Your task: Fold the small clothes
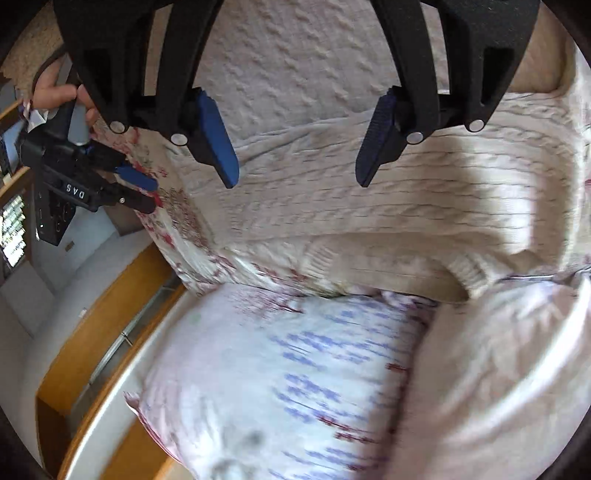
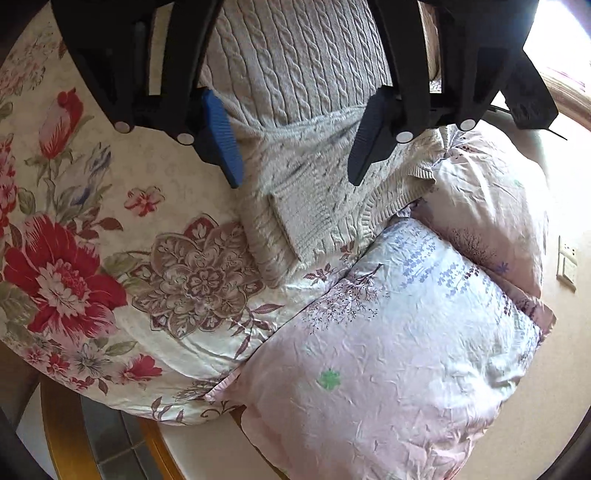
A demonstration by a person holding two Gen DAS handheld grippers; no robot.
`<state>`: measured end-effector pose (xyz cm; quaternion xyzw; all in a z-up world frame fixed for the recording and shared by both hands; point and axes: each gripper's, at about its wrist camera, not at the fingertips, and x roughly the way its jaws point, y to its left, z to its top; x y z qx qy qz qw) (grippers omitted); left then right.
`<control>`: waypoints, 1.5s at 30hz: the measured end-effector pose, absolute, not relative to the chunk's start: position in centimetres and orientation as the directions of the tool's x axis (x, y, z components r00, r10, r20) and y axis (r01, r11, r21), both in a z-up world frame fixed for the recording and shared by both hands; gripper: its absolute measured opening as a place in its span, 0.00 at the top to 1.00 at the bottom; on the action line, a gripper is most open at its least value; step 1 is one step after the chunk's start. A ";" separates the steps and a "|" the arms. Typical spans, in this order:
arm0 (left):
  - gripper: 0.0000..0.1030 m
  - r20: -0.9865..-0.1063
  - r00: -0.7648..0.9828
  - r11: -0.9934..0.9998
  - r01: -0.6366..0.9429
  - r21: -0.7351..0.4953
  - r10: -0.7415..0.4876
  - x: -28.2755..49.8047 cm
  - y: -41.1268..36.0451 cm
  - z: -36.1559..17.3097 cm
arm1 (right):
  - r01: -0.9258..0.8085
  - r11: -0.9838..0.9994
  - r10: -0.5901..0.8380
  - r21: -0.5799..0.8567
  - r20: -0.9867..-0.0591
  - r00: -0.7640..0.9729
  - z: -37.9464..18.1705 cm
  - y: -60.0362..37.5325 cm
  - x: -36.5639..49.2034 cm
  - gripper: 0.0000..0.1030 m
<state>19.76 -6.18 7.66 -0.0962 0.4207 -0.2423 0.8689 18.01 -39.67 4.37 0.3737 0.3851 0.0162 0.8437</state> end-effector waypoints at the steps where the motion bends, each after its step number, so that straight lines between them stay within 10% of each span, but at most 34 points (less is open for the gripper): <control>1: 0.36 -0.690 0.558 0.887 0.297 -0.353 -0.461 19.4 -4.4 7.7 | 0.249 0.735 0.318 0.631 -0.645 0.695 4.5 -39.5 19.0 0.53; 11: 0.37 -0.775 0.622 0.986 -0.028 -0.166 -0.114 16.9 6.7 6.0 | 0.246 0.870 0.244 0.427 -0.808 0.537 1.8 -36.8 25.3 0.60; 15: 0.37 -0.783 0.617 0.993 -0.029 -0.115 -0.072 16.3 7.7 5.3 | 0.215 0.882 0.255 0.420 -0.808 0.532 1.7 -36.6 24.8 0.88; 34: 0.36 -0.774 0.629 0.971 -0.129 -0.201 -0.077 13.8 10.4 4.7 | 0.359 0.857 0.145 0.369 -0.842 0.519 1.3 -35.9 21.3 0.90; 40: 0.37 -0.781 0.622 0.975 -0.133 -0.176 -0.056 12.7 11.3 4.6 | 0.336 0.893 0.092 0.298 -0.853 0.513 1.9 -35.1 21.7 0.82; 42: 0.37 -0.787 0.615 0.977 -0.136 -0.164 -0.046 12.5 11.3 4.4 | 0.335 0.879 0.114 0.340 -0.831 0.545 2.5 -35.4 20.9 0.53; 45: 0.37 -0.792 0.609 0.978 -0.132 -0.163 -0.050 12.4 11.4 4.1 | 0.304 0.883 0.119 0.357 -0.798 0.591 3.5 -35.1 19.8 0.46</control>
